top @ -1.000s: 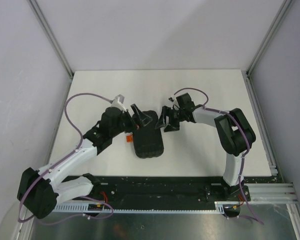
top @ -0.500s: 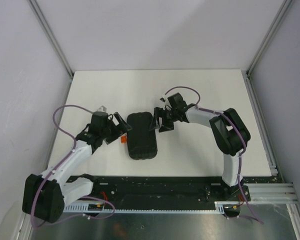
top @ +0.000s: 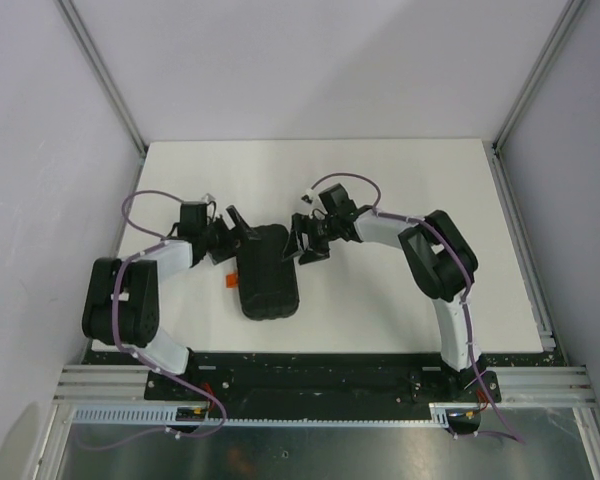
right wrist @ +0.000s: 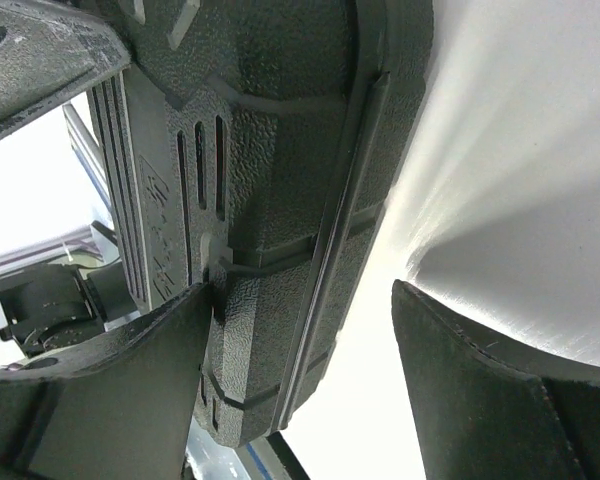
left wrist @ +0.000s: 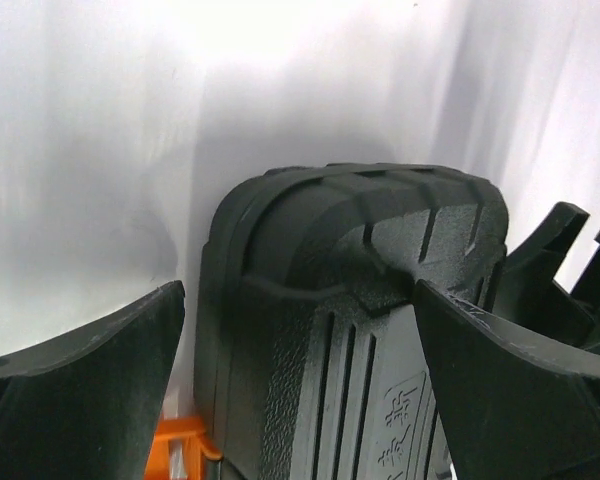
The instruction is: Pack the tool kit
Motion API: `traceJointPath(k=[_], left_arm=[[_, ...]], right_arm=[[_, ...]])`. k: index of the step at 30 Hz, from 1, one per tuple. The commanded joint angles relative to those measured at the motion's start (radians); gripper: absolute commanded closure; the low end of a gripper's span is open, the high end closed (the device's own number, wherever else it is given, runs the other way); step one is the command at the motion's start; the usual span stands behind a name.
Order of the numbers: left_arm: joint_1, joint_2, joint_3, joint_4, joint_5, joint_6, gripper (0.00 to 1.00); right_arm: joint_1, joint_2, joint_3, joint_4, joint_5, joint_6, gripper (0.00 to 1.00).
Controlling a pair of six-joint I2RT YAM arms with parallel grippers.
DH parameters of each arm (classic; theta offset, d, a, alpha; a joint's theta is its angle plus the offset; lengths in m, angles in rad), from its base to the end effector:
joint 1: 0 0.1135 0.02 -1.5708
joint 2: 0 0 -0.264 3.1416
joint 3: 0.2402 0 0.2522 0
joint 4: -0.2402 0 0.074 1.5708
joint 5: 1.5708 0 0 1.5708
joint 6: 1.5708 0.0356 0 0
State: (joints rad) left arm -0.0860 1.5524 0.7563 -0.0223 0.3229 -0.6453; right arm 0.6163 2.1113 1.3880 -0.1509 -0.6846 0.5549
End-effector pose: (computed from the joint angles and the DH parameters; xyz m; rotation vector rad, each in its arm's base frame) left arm 0.3009 -0.0373 0.1657 -0.5258 2.4031 -0.7201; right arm 0.3496 0.2752 0.1448 -0.4204 2.6156 1.3074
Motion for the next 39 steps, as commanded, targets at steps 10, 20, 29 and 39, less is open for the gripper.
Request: traceJointPath(k=[10, 20, 29, 39], left_arm=[[0.007, 0.143, -0.032, 0.207, 0.217, 0.026, 0.26], [0.002, 0.172, -0.051, 0.202, 0.285, -0.017, 0.56], [-0.001, 0.129, -0.06, 0.202, 0.305, -0.026, 0.55], [0.005, -0.048, -0.029, 0.02, -0.004, 0.073, 0.11]], right_arm=[[0.013, 0.14, 0.124, 0.103, -0.009, 0.035, 0.2], [0.047, 0.101, 0.149, 0.344, -0.065, 0.194, 0.27], [0.065, 0.016, 0.149, 0.314, 0.061, 0.135, 0.4], [0.06, -0.048, 0.075, 0.127, 0.283, 0.051, 0.32]])
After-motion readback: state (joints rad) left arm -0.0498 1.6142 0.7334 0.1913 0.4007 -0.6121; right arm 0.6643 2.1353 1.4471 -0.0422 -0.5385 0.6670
